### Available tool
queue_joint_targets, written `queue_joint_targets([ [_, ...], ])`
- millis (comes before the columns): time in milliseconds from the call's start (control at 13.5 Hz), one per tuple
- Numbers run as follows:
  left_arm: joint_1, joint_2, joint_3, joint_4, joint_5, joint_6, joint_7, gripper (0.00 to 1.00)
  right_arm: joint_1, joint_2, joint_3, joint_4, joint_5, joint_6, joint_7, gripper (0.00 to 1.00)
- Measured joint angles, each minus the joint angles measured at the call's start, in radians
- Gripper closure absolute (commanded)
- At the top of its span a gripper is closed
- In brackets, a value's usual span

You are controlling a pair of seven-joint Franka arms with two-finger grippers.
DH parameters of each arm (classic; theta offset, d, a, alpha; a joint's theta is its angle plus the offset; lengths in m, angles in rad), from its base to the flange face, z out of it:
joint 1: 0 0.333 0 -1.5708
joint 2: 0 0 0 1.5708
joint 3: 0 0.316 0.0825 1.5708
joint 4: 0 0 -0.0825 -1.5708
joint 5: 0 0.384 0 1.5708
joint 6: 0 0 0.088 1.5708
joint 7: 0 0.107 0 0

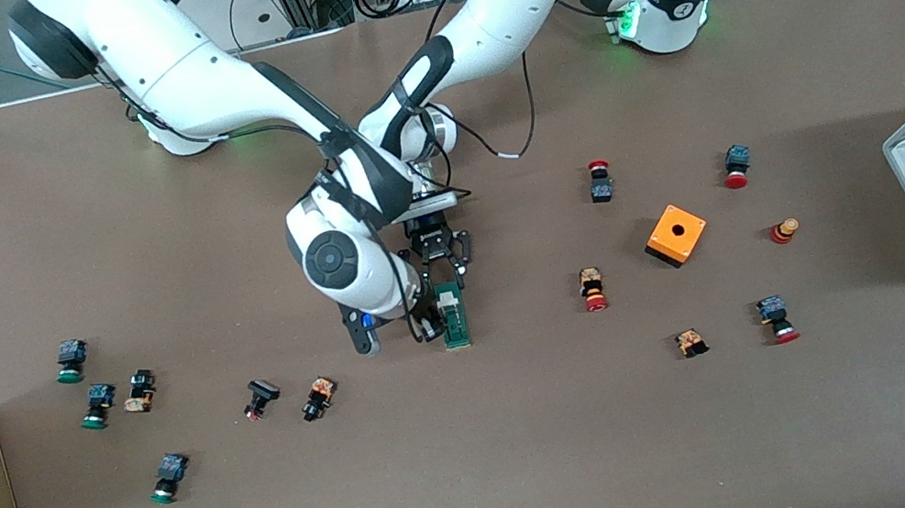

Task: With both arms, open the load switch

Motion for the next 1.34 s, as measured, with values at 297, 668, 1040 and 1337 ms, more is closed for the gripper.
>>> queue_joint_targets([
  [297,0.003,0.002,0.002,0.003,0.0,0.0,0.0,0.0,-0.083,-0.113,-0.004,0.013,-0.003,-0.132,-0.222,0.0],
  [668,0.012,0.004,0.002,0.004,-0.001,0.001,0.0,0.0,-0.25,-0.277,-0.009,0.013,-0.004,-0.378,-0.637,0.0],
  [1040,0.011,-0.043,-0.002,0.019,-0.069,0.01,0.052,0.0,-0.319,-0.416,-0.086,-0.005,-0.054,-0.532,-1.053,0.0],
  [1337,0.012,-0.156,-0.015,0.023,-0.151,0.052,0.158,0.0,-0.423,-0.53,-0.121,-0.036,-0.103,-0.608,-1.401,0.0],
])
